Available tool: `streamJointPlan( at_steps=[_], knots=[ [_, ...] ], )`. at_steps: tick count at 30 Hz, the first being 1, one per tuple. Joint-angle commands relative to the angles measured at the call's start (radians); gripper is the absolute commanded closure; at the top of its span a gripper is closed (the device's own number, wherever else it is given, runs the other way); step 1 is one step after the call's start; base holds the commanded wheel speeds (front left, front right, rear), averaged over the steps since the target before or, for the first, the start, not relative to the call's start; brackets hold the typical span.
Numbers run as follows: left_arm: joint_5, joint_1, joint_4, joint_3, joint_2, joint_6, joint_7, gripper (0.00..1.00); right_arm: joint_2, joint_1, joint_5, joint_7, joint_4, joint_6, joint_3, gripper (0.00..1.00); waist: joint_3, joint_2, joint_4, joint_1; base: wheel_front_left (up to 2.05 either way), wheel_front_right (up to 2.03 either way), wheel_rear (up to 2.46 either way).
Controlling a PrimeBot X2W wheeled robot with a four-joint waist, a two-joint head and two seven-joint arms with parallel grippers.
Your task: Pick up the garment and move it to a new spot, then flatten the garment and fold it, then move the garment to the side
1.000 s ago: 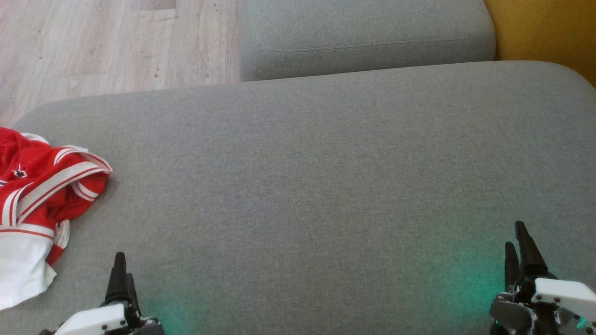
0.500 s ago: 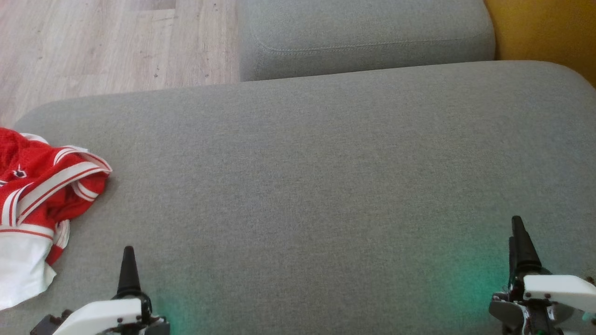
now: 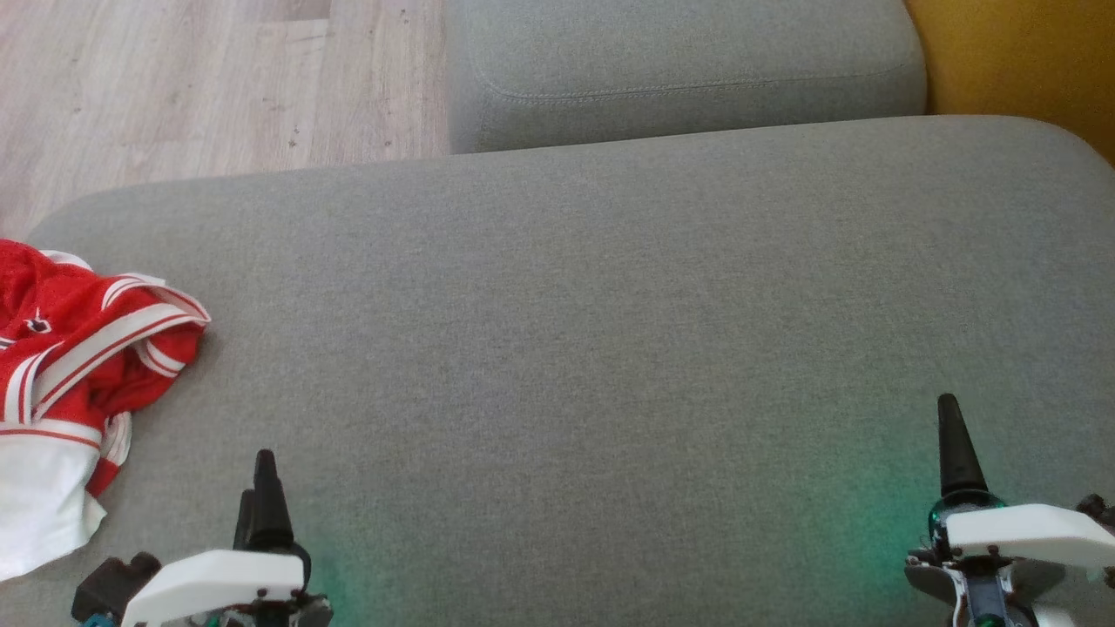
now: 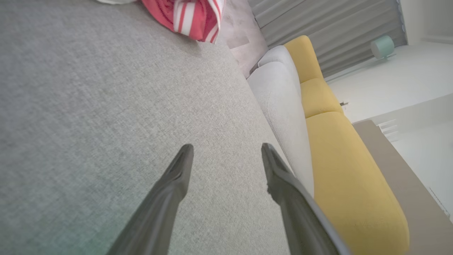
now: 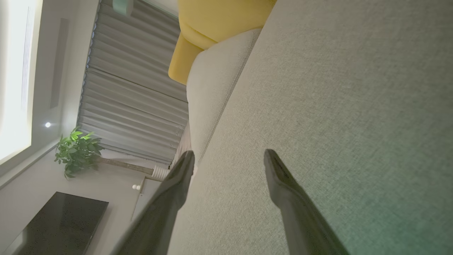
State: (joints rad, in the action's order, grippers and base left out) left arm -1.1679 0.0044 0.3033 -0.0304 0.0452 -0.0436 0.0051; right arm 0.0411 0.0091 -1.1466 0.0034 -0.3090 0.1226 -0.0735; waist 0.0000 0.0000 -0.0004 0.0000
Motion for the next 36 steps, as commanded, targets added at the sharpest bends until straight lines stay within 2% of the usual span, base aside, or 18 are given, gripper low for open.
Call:
streamJointPlan(
  at_steps=[1,36],
  knots=[
    [0.035,-0.042,-0.04,0.002,0.017,0.003,-0.015,0.0,0.005,-0.05,0.034,-0.012,0.041,0.003,0.011,0.0,-0.001,0.0,0.0,0.0,0.0,0.0,0.0],
    [0.463,-0.042,-0.067,-0.08,0.051,0.07,-0.115,0.0,0.006,-0.059,0.436,-0.098,0.066,0.005,0.074,0.0,-0.009,0.0,-0.007,0.0,0.0,0.0,0.0]
  ],
)
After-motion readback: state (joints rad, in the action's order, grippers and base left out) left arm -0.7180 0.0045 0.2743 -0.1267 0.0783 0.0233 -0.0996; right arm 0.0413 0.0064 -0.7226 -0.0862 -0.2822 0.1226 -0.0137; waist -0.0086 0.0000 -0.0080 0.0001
